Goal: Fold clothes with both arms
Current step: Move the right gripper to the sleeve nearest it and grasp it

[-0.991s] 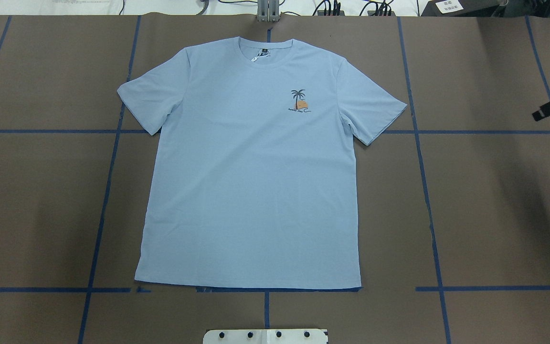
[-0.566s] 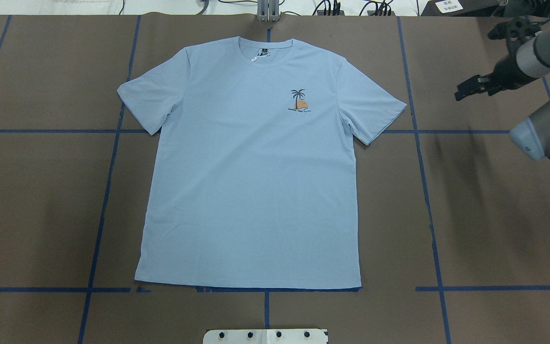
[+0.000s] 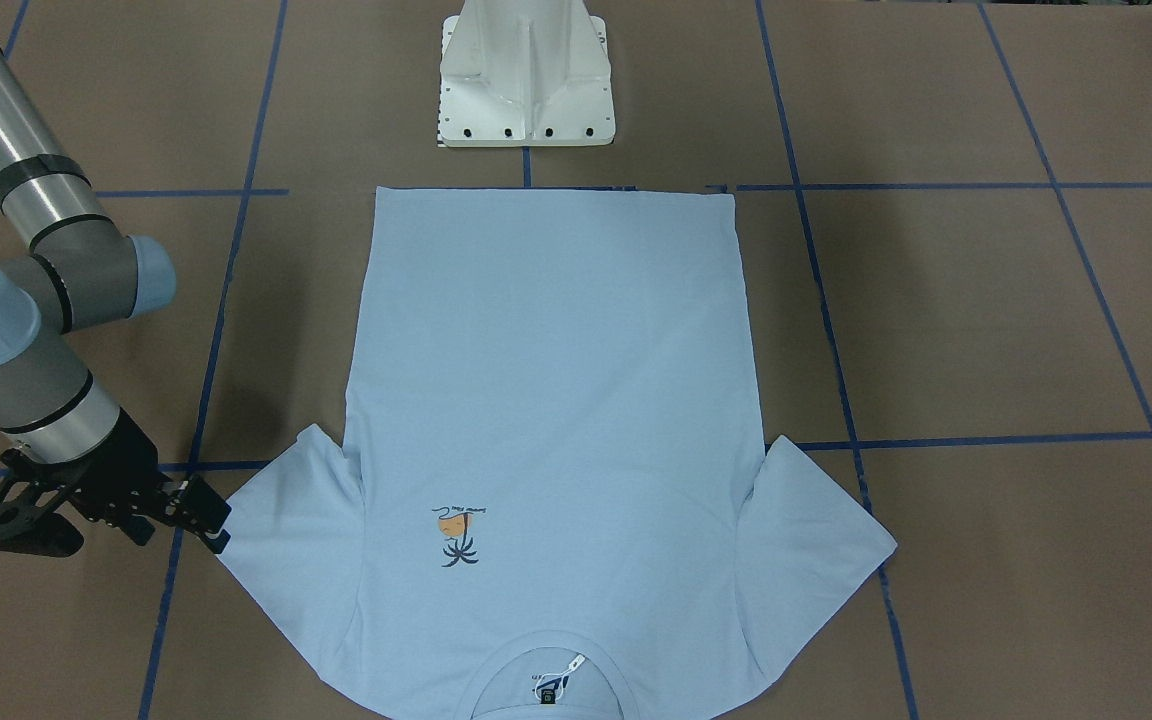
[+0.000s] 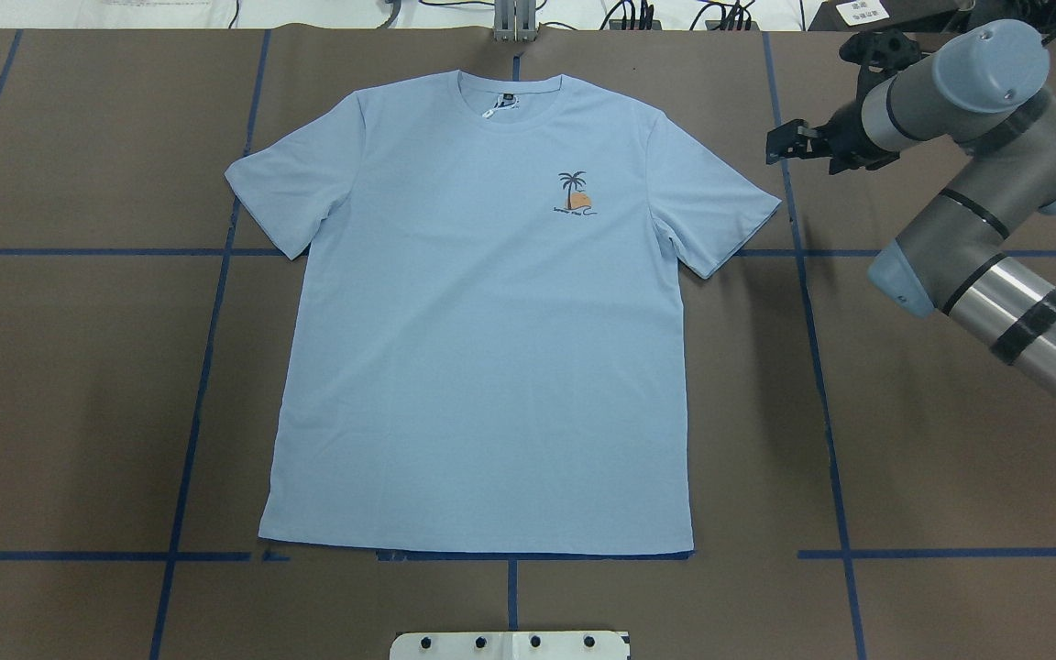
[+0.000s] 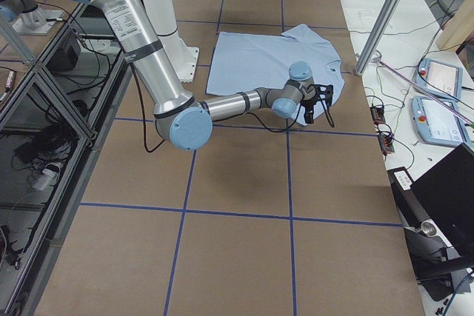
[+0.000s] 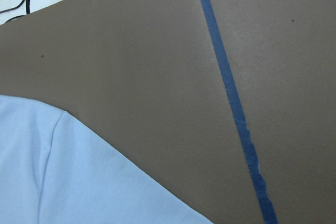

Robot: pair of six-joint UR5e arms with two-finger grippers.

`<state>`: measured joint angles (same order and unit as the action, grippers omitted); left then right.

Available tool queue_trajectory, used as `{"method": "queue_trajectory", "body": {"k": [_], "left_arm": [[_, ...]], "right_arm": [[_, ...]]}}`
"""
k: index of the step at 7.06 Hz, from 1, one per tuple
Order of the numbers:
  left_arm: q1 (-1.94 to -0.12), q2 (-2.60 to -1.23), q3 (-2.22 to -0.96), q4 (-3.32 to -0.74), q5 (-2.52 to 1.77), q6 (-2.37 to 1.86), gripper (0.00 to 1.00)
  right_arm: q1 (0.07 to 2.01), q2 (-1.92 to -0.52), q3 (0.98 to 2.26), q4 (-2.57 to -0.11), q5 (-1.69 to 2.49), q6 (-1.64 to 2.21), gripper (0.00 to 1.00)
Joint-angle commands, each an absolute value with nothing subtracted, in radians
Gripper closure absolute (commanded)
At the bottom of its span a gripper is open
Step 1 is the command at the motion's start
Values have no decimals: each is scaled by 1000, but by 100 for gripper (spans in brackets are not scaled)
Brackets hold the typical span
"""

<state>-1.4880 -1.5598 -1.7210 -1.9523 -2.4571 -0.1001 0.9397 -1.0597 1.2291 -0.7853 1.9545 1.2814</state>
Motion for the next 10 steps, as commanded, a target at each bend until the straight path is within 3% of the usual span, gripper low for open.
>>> {"method": "queue_trajectory", "body": {"k": [1, 4, 6, 8, 10], "left_arm": [[-1488, -1569, -1721, -1953, -2456, -100, 0], [-1488, -1569, -1724, -1953, -2456, -100, 0], [-1488, -1571, -1724, -1953, -2457, -100, 0], [-1488, -1571, -1726, -1953, -2457, -100, 0], [-1488, -1571, -1723, -1953, -2457, -100, 0]], "right_arm": [[925, -1046, 1203, -749, 1940, 1447, 4], [907, -1092, 1213, -750, 1941, 1447, 18], [894, -1095, 1210, -762, 1939, 1447, 19], [893, -1098, 1212, -764, 1940, 1447, 30], [894, -1115, 1215, -762, 1940, 1445, 31]]}}
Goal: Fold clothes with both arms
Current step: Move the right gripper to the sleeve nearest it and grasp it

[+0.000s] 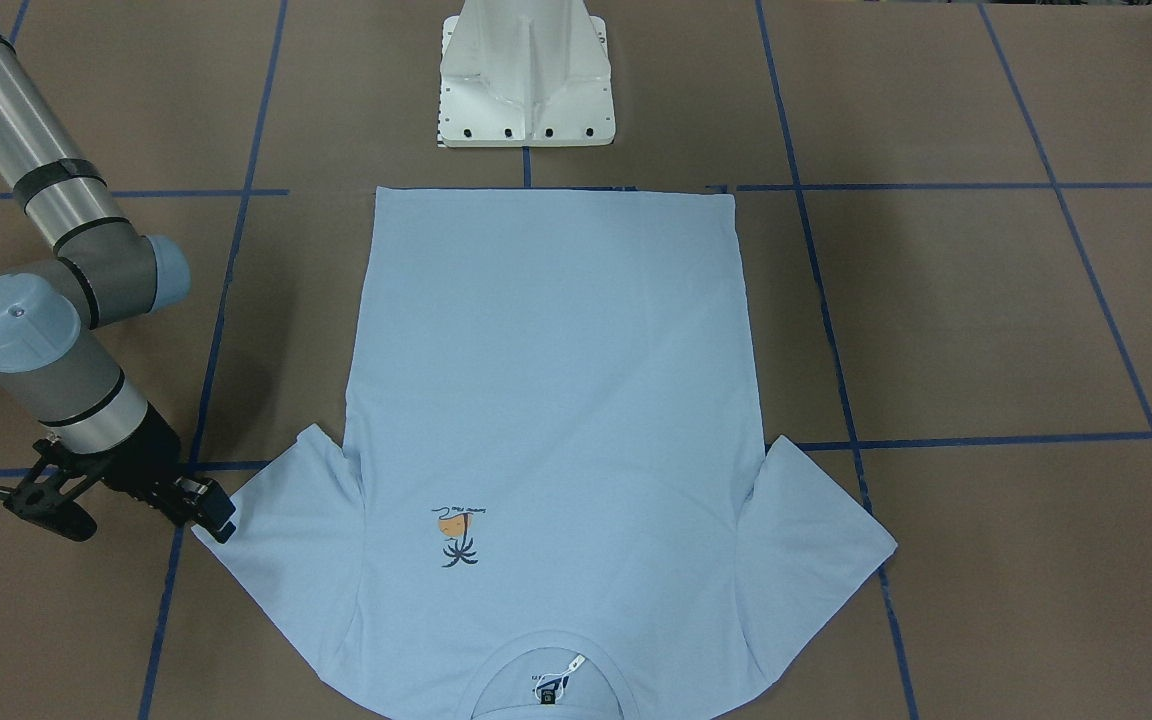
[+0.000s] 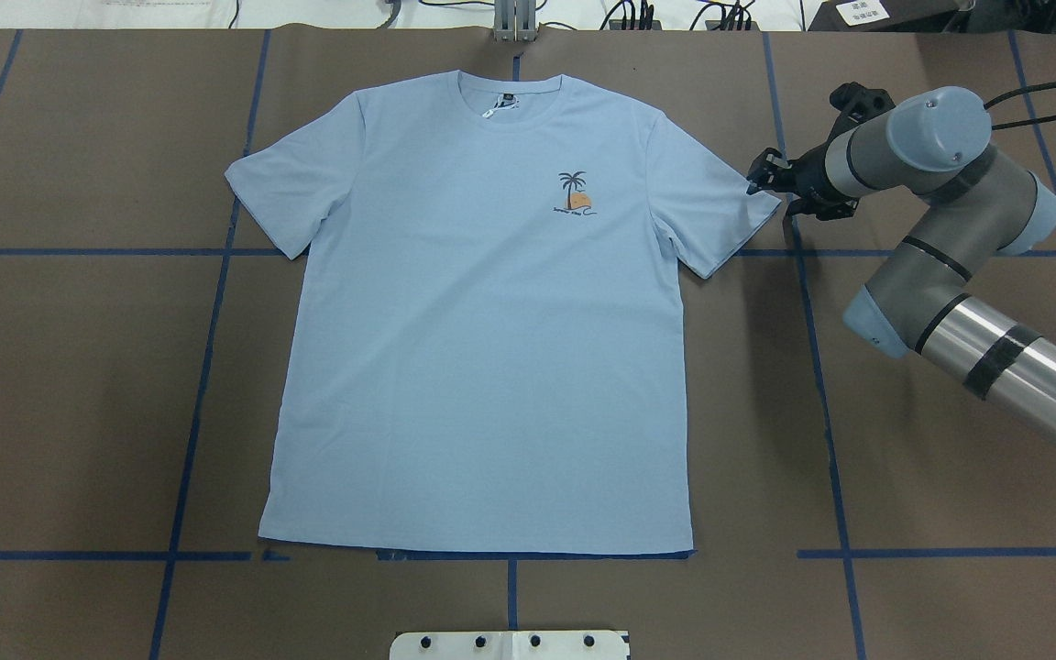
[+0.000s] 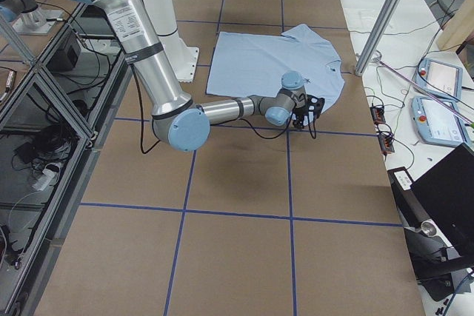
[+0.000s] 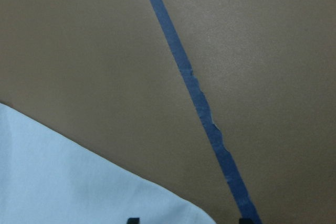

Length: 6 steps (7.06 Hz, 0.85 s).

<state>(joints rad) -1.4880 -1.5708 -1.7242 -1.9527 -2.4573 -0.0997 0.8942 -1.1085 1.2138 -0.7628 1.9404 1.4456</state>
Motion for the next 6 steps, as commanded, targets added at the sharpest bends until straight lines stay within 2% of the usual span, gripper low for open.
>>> {"method": "queue_trajectory", "body": {"k": [1, 2, 3, 4, 5, 6], "left_arm": [[-1488, -1571, -1723, -1953, -2457, -100, 0], [-1488, -1572, -1723, -1953, -2457, -100, 0], [-1488, -1574, -1720, -1953, -2457, -100, 0], [-1488, -1574, -1717, -1953, -2457, -100, 0], [-1488, -1574, -1715, -1954, -2457, -98, 0], [-1488, -1574, -1717, -1954, -2457, -98, 0]], "right_arm": [[894, -1117, 1215, -762, 1939, 1445, 33], [894, -1117, 1216, -762, 1939, 1447, 38], [896, -1118, 1216, -762, 1939, 1445, 51], [896, -1117, 1216, -764, 1939, 1447, 86], [899, -1117, 1218, -764, 1940, 1445, 100], [900, -1117, 1218, -764, 1940, 1445, 100]]}}
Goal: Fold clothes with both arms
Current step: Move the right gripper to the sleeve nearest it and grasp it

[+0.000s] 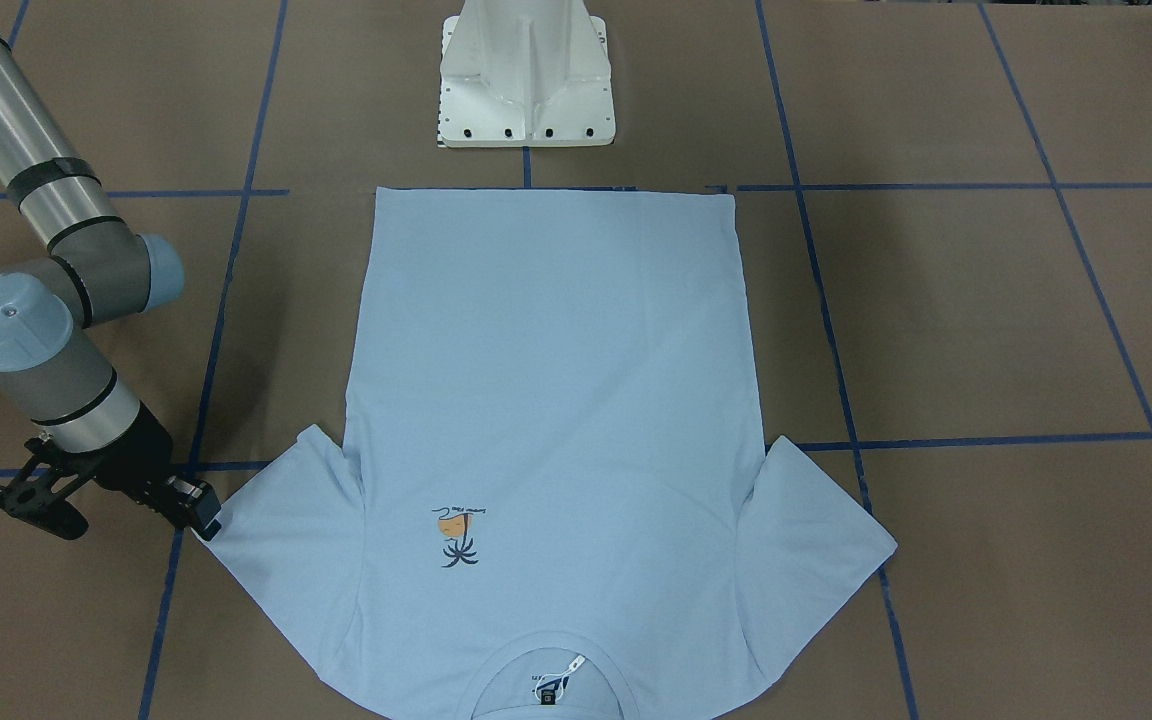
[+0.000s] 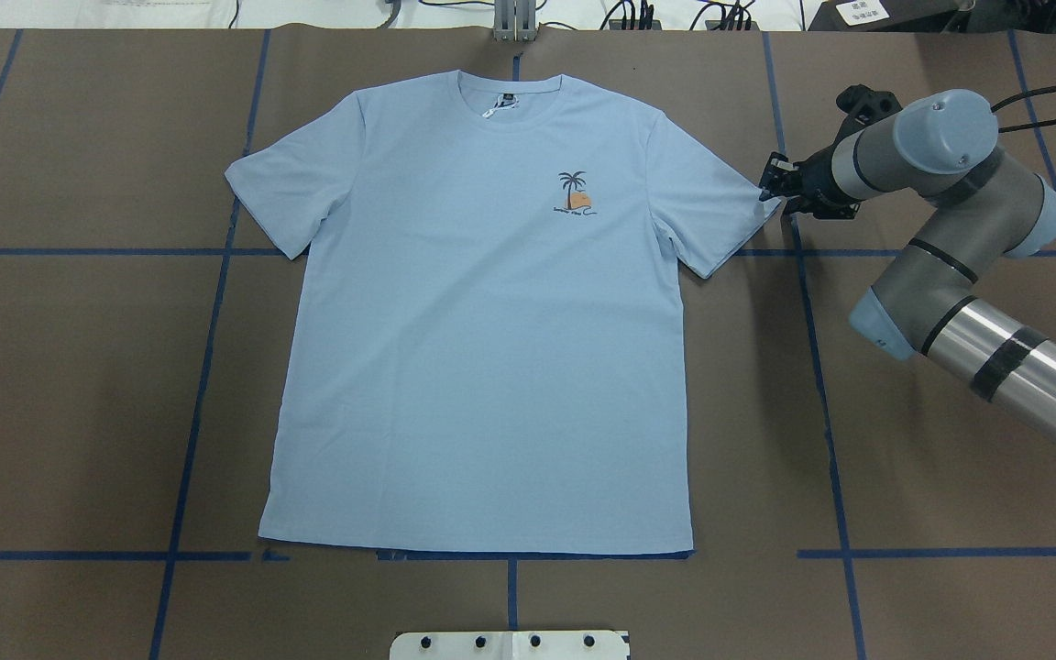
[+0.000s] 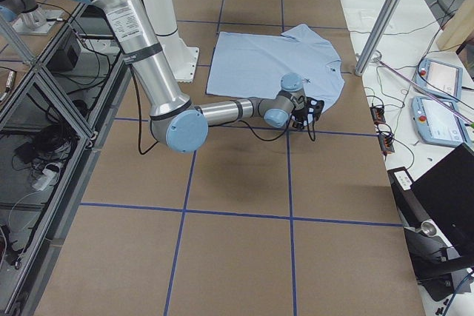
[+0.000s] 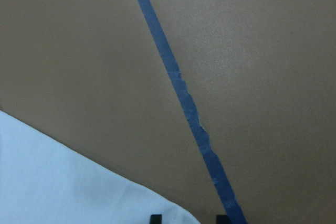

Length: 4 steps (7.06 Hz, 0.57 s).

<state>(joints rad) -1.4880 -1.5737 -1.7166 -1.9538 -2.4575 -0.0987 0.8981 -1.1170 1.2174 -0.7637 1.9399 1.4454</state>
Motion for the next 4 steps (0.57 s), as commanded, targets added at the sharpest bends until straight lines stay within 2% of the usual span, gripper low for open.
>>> {"method": "queue_trajectory", "body": {"k": [1, 4], "left_arm": [[-1488, -1574, -1713, -1954, -2457, -98, 0], [-1488, -1574, -1716, -1954, -2457, -98, 0]], "right_arm": [[902, -1115, 1218, -764, 1940, 1445, 100], [904, -1114, 1276, -776, 1950, 1448, 100]]}}
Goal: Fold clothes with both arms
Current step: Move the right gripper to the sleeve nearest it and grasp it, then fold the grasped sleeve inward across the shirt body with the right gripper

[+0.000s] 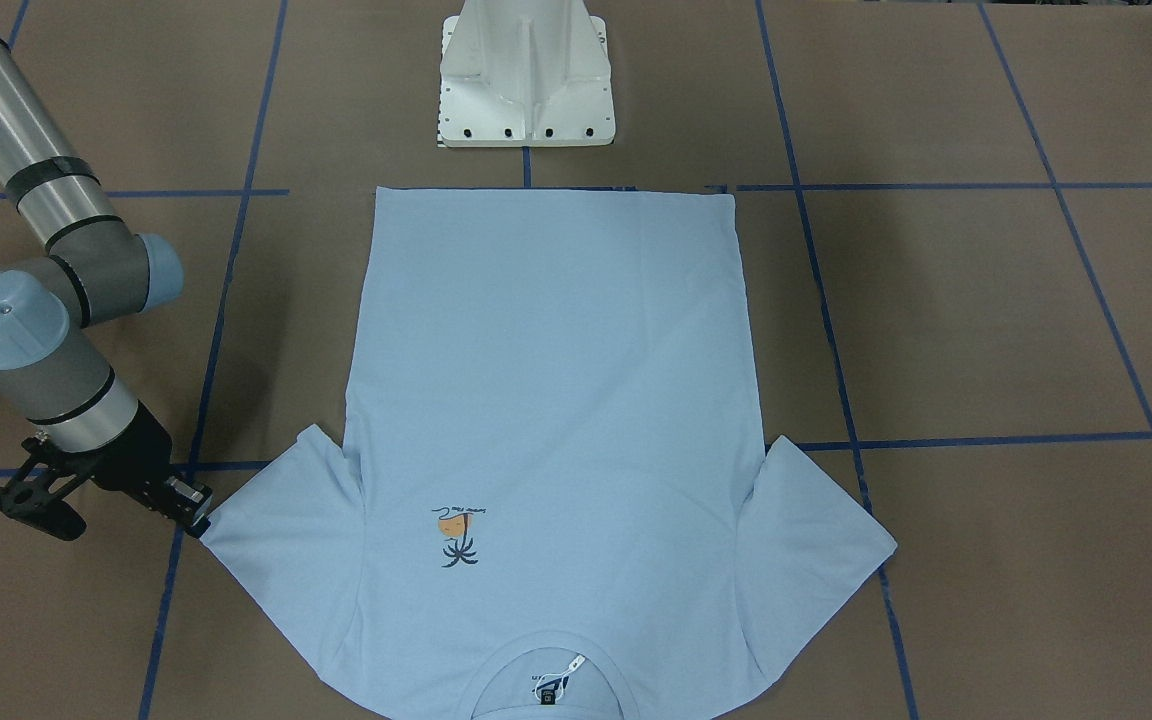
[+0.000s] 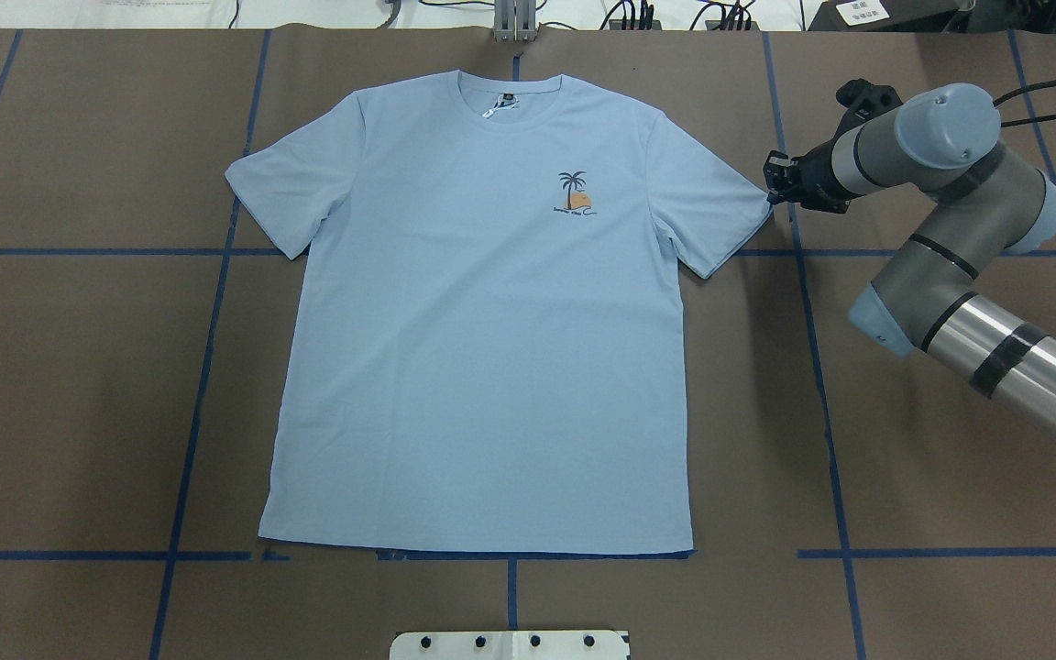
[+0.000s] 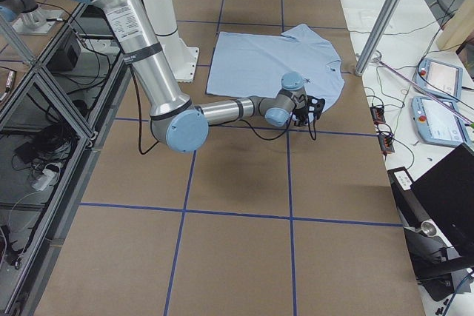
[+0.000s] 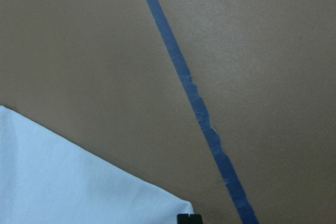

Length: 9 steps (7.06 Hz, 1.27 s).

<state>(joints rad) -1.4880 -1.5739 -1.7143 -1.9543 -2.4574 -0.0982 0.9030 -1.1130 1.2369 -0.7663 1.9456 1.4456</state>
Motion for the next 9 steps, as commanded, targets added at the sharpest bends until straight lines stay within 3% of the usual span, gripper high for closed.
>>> {"method": "queue_trajectory", "body": {"k": [1, 3, 7, 9], "left_arm": [[-1488, -1574, -1720, -1954, -2457, -98, 0], [-1488, -1574, -1720, -1954, -2457, -98, 0], [-1488, -1574, -1724, -1953, -2459, -98, 0], [-1488, -1574, -1720, -1954, -2459, -98, 0]], "right_arm": [[899, -1103, 1302, -804, 1944, 1450, 100], [864, -1072, 1333, -813, 1936, 1471, 100], [715, -807, 1315, -1057, 1749, 1581, 100], [684, -679, 1182, -1055, 1695, 1620, 100]]}}
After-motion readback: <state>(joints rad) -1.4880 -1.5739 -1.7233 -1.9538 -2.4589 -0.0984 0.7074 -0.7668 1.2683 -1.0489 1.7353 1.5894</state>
